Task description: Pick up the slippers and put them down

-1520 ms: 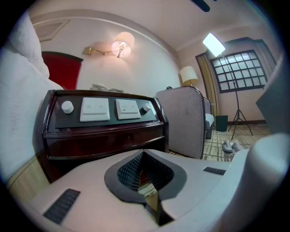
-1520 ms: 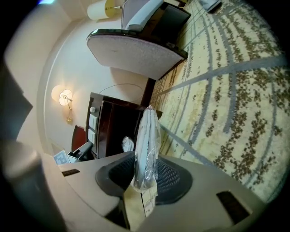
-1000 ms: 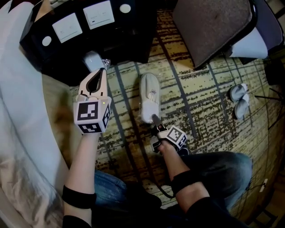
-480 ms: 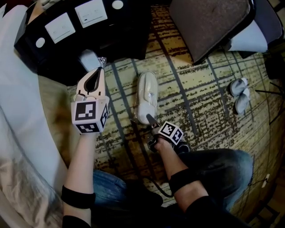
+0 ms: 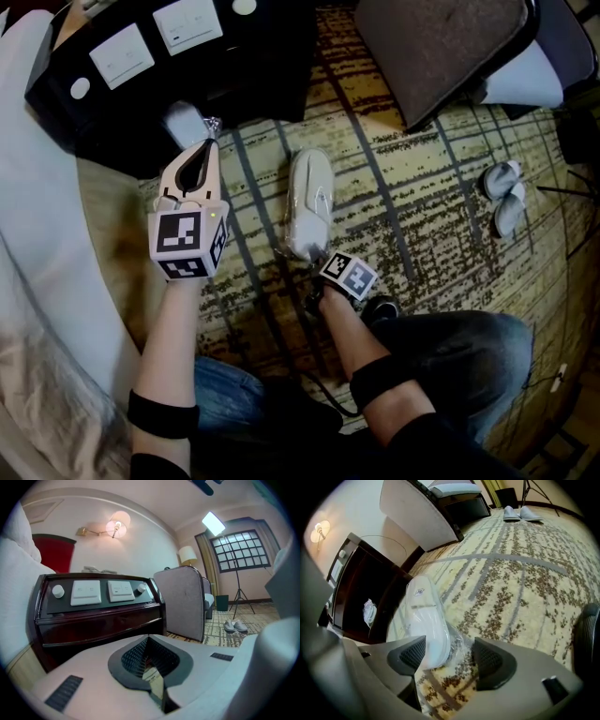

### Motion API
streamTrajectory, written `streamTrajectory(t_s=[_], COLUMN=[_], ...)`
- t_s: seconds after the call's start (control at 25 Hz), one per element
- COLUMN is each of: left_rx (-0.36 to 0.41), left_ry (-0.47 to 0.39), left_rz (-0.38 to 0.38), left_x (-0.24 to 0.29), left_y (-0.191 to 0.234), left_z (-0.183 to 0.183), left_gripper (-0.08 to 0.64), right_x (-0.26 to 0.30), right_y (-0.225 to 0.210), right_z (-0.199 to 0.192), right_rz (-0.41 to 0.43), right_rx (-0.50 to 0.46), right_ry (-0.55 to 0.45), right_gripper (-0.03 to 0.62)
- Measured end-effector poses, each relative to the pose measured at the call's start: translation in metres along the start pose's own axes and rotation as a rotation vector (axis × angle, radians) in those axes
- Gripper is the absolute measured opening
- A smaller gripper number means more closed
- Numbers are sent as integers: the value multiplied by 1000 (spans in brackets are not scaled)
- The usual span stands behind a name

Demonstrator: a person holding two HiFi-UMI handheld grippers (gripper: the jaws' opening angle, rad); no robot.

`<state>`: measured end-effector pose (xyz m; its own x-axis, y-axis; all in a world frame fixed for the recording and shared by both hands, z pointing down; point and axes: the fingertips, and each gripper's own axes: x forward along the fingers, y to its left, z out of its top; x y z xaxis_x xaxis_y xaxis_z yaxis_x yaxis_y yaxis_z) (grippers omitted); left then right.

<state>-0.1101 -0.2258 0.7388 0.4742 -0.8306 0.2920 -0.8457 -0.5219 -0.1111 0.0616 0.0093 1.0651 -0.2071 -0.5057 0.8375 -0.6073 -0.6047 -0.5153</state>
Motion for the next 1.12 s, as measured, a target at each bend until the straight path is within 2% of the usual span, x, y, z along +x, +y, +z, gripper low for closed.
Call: streamTrajectory(t_s=[0.2, 0.32, 0.4, 0.48, 0.52, 0.68, 1.0, 1.12], left_rx=[5, -19, -29, -8, 6, 9, -32, -69], left_ry=[22, 56, 91, 125, 141, 184, 230, 242], left_rz=[5, 15, 20, -2, -23, -74, -23, 12], left_x=[-5, -26, -50, -73, -83, -117, -207, -251], left_y=[0, -7, -13, -24, -31, -45, -29, -20], left_z=[-2, 0, 7, 25, 39, 112, 299, 369], left_gripper=[0, 0, 0, 0, 0, 0, 0, 0], right_x=[-6, -29, -57, -89, -106, -181, -374, -453], right_y=[5, 21, 37, 56, 67, 119, 244, 293], right_z=[5, 10, 15, 26, 32, 57, 116, 136], right_rz=[-7, -17, -45, -61, -60, -28, 51, 101], right_rx=[-57, -110, -158, -216, -238, -300, -427, -506], right_ry=[15, 48, 71, 79, 78, 70, 24, 23], right_gripper=[347, 271, 176, 49, 9, 0, 0, 0])
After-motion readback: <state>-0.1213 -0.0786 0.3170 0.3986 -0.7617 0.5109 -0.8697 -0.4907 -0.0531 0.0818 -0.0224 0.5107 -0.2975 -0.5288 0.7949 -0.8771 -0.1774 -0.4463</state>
